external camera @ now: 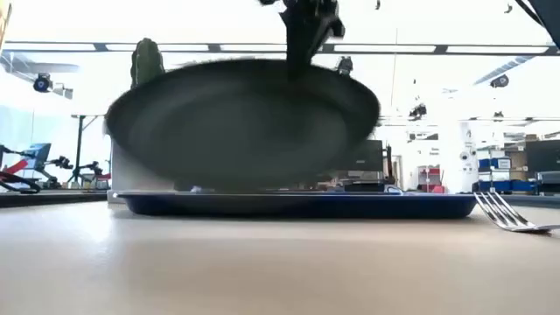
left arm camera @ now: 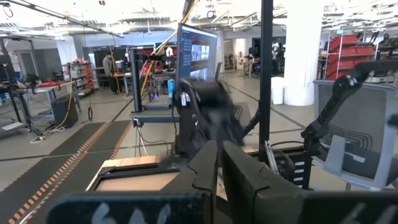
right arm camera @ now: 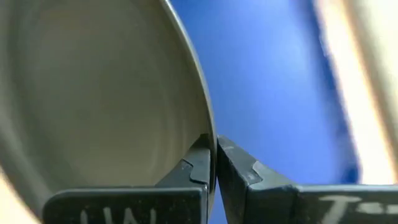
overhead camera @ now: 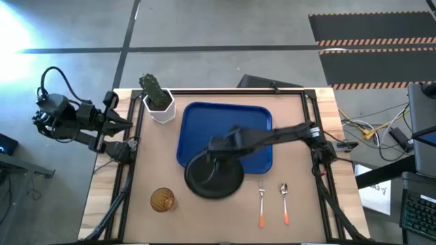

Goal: Pick and place plate/cup/fork/spoon on tray
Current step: Put the black plate on the left of the blue tray

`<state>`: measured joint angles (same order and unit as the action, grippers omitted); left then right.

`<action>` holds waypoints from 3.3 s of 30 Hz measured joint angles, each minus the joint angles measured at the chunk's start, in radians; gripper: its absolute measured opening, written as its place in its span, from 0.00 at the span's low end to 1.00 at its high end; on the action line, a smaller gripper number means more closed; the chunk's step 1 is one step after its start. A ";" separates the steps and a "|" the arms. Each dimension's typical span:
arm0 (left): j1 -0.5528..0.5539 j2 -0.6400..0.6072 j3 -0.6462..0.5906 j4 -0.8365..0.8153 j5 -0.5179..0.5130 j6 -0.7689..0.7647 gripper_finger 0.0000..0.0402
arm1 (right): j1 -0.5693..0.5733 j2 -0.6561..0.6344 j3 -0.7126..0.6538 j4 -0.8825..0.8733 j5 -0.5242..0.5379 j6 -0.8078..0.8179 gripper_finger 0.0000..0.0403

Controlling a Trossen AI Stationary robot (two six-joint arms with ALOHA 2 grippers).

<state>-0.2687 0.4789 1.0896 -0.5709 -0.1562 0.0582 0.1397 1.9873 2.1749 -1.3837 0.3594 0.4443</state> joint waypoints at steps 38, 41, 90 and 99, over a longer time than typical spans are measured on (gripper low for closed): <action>0.000 -0.003 -0.009 0.000 0.000 0.000 0.02 | -0.459 -0.263 -0.702 0.337 -0.170 -0.130 0.02; 0.000 -0.003 -0.009 0.000 0.000 0.000 0.02 | -0.469 -0.279 -0.785 0.386 -0.186 -0.117 0.02; 0.000 -0.004 -0.011 -0.016 -0.002 0.002 0.02 | -0.429 -0.315 -1.171 1.231 -0.288 0.193 0.02; 0.000 -0.004 -0.011 -0.016 -0.002 0.002 0.02 | -0.423 -0.315 -1.202 1.236 -0.291 0.190 0.02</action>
<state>-0.2687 0.4751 1.0790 -0.5865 -0.1577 0.0597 -0.2832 1.6722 0.9725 -0.1477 0.0684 0.6347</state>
